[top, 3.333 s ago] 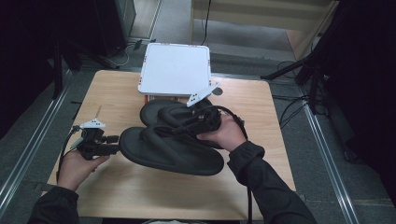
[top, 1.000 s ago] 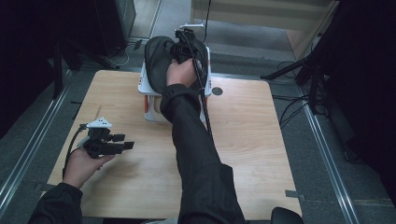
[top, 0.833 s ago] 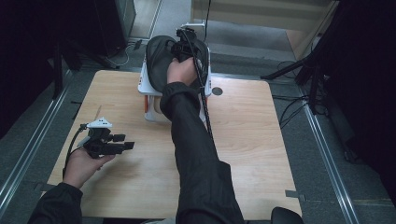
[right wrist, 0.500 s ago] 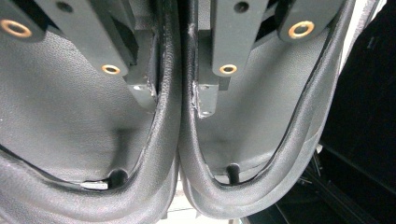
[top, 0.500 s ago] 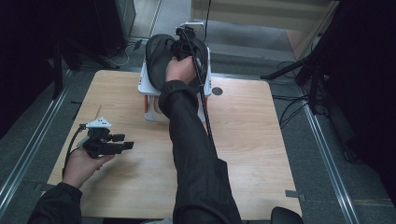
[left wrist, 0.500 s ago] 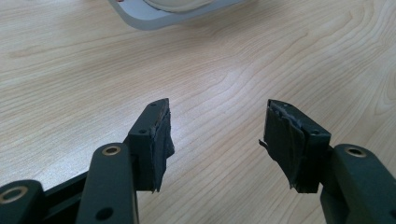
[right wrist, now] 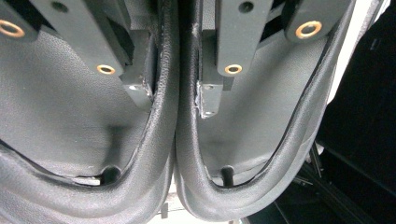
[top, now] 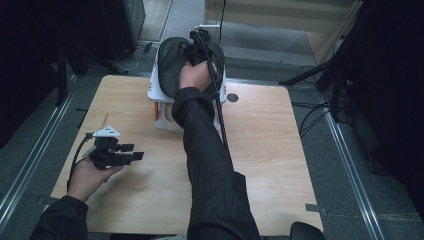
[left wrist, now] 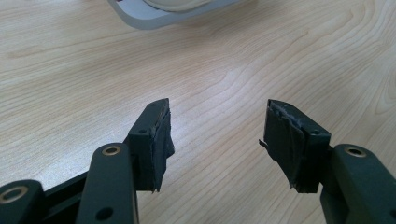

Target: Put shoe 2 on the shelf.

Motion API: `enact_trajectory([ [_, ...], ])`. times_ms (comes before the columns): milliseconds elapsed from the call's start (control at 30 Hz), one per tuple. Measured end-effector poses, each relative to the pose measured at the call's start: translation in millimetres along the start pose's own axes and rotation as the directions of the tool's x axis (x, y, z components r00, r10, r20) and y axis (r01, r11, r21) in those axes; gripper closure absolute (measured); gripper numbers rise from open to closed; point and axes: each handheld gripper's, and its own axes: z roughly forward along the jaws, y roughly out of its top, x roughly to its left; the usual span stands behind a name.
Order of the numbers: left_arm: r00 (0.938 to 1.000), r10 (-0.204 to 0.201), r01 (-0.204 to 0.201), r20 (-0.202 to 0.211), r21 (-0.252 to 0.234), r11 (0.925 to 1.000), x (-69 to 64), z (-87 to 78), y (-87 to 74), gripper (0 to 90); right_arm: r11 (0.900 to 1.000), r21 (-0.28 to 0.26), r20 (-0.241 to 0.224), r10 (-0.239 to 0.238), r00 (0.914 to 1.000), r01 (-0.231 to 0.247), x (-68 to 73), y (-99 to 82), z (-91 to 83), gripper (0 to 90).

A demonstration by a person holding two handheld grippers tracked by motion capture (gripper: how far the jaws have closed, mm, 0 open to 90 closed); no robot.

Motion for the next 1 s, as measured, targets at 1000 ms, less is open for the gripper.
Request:
enact_trajectory([
  [1000,1.0000,0.008,-0.008,-0.002,0.010,0.9999,-1.2,2.7,2.2,42.0,0.9994,0.006,-0.067,-0.032,0.9972,0.033,-1.1,-2.3,0.9,55.5],
])
